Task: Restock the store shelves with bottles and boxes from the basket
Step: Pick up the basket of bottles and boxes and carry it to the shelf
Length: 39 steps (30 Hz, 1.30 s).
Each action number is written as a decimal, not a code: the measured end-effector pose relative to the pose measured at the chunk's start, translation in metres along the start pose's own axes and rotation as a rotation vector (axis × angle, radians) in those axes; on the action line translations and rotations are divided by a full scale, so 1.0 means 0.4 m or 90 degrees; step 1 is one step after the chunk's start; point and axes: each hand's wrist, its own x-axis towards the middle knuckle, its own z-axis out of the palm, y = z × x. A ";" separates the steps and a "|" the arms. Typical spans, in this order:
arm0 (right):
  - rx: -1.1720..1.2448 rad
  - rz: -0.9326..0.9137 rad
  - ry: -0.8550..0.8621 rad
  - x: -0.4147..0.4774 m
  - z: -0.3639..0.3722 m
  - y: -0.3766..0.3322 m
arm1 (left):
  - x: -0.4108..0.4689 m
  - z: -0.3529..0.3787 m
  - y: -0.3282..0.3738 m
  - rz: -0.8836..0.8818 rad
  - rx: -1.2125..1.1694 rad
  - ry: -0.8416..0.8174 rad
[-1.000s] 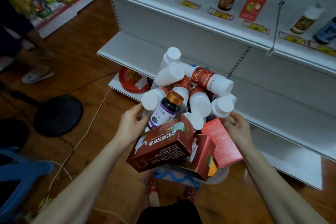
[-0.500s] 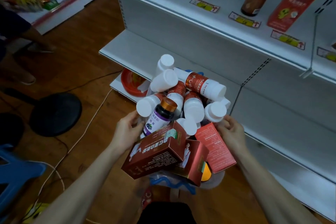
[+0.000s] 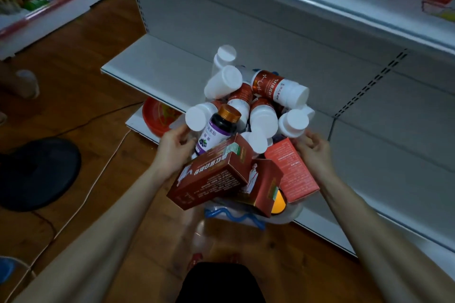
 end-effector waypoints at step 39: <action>-0.135 -0.108 0.127 0.337 -0.048 0.018 | 0.451 0.197 -0.028 0.015 -0.024 -0.106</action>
